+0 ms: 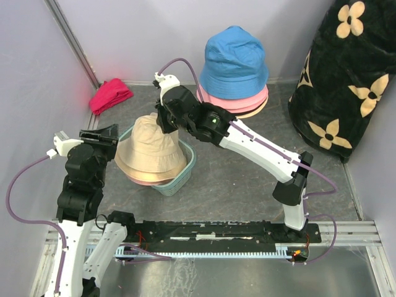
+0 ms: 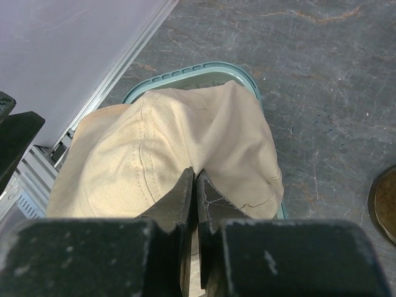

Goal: Stack the hats
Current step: Pick up the hat from the bin.

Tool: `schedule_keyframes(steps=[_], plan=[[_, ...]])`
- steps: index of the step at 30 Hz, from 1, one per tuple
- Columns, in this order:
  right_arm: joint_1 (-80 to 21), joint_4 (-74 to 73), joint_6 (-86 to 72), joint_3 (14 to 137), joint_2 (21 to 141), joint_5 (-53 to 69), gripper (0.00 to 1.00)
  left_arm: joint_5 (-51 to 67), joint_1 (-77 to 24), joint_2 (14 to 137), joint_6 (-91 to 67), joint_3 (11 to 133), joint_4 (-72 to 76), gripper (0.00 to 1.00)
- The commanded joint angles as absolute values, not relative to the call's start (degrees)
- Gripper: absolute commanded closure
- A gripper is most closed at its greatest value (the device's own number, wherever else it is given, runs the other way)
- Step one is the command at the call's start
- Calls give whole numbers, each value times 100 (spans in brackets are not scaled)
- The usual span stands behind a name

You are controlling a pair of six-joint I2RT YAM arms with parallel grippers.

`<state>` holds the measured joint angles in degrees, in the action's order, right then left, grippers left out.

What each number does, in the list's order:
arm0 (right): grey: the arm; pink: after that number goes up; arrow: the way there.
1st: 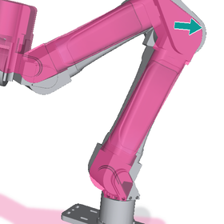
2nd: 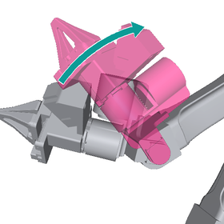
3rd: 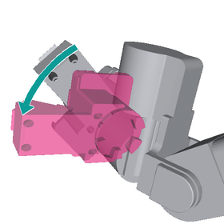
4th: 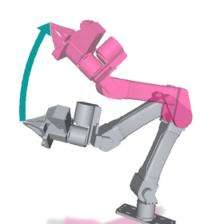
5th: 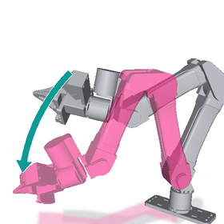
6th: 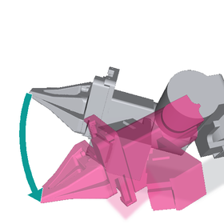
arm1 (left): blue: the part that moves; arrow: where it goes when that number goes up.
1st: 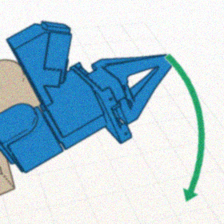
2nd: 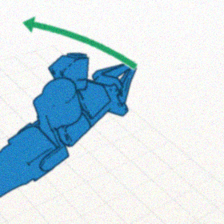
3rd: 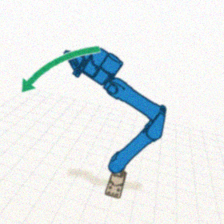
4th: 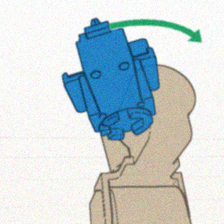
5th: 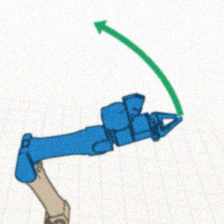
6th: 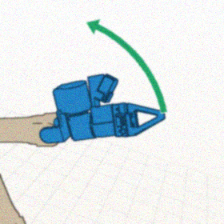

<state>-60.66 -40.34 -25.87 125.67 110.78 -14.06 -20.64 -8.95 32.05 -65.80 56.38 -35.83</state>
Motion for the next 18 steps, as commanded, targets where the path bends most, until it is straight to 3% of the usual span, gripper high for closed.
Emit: schedule_keyframes(steps=[1,9,13,18], plan=[[-6092,-3814,-2448,12980,10993,-1450,89,-2014,-873,3139,-6425,5601,-3326,43],[-6086,-3803,-2466,12925,11171,-1495,78,-1936,-878,2892,-6537,5463,-3679,43],[-6064,-3821,-2461,12948,11248,-1359,83,-1981,-872,2691,-6654,5320,-3899,43],[-6059,-4189,-2504,13077,11267,-1278,56,-2099,-870,2542,-6769,5290,-4351,43]])
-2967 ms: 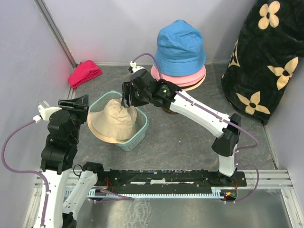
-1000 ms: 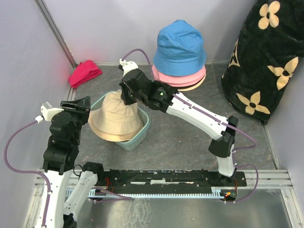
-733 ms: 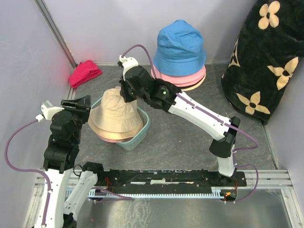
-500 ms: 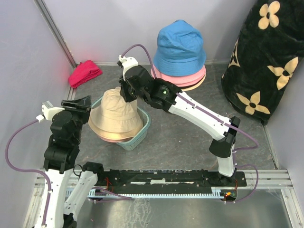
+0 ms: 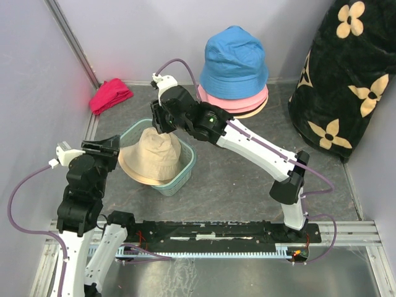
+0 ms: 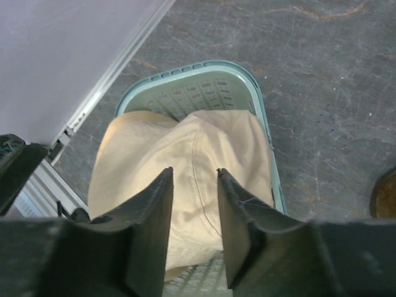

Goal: Stack the hats
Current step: Pick up the hat from the bin.

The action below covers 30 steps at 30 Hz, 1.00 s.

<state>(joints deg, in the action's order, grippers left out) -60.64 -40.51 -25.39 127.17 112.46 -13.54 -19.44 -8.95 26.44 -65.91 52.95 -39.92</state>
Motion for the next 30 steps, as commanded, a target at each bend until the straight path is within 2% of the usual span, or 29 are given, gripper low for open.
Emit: schedule_keyframes(steps=[1,7,19,24,28,30], plan=[[-6059,-4341,-2511,13134,11315,-1259,53,-2108,-876,2522,-6800,5280,-4496,42],[-6063,-4345,-2575,12583,11246,-1352,50,-2147,-880,2062,-7269,4841,-4842,42],[-6024,-4359,-2571,12428,11527,-1520,52,-2278,-875,1704,-8047,4514,-5409,43],[-5967,-4285,-2626,12337,11560,-1534,53,-2277,-880,1257,-8531,4094,-5110,43],[-5873,-4272,-2703,12336,11639,-1424,57,-2270,-872,1247,-8623,3992,-5082,43],[-5841,-4254,-2730,12327,11671,-1368,63,-2259,-874,1305,-8626,3982,-5056,43]])
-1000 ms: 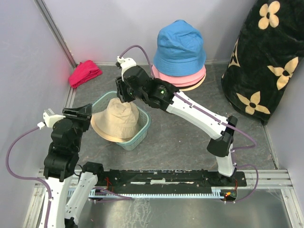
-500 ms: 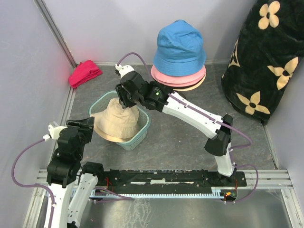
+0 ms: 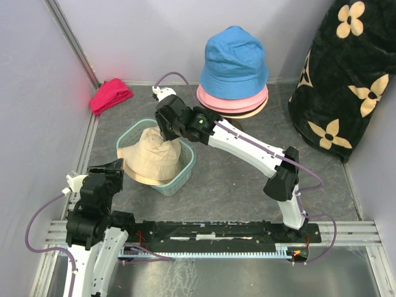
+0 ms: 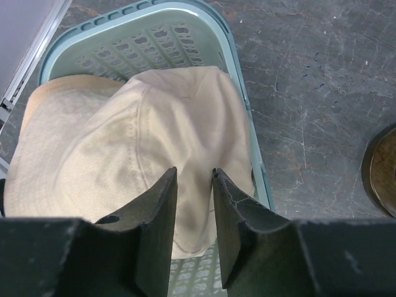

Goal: Stack the hats
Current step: Pick up the hat from the bin.

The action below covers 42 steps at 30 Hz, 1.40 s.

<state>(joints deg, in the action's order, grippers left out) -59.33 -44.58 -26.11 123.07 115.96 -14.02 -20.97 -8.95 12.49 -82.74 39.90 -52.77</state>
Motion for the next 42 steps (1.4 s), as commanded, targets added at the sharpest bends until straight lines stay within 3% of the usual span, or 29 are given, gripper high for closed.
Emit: schedule_keyframes(steps=[1,5,9,25,42], plan=[[-5829,-4226,-2741,12304,11653,-1342,69,-2271,-876,1328,-8624,3981,-5031,43],[-5815,-4110,-2714,12279,11611,-1344,92,-2342,-874,1327,-8561,4078,-5213,44],[-5777,-4113,-2673,12372,11601,-1353,99,-2441,-874,1157,-8591,4139,-5560,46],[-5732,-4029,-2656,12716,11489,-1308,99,-2233,-876,997,-8674,3719,-5426,67],[-5731,-4119,-2537,13074,11431,-1158,99,-2104,-878,1216,-8613,3382,-4744,69]])
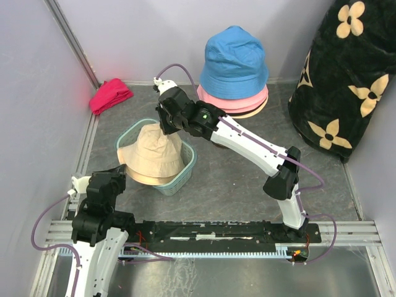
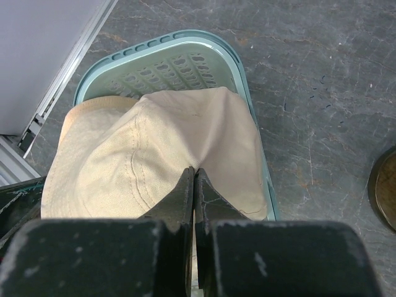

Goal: Stack the hats
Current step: Pick up the hat from the bin.

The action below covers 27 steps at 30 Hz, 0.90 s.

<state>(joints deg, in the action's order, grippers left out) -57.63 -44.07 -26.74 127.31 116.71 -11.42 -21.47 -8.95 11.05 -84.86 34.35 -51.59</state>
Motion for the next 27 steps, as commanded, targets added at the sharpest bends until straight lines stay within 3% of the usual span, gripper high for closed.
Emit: schedule_keyframes(steps=[1,27], plan=[[-5733,-4114,-2520,13103,11426,-1160,99,-2087,-879,1232,-8613,3367,-4727,69],[-5735,-3688,-2011,13133,11103,-1349,99,-2037,-872,1479,-8561,3272,-4583,70]])
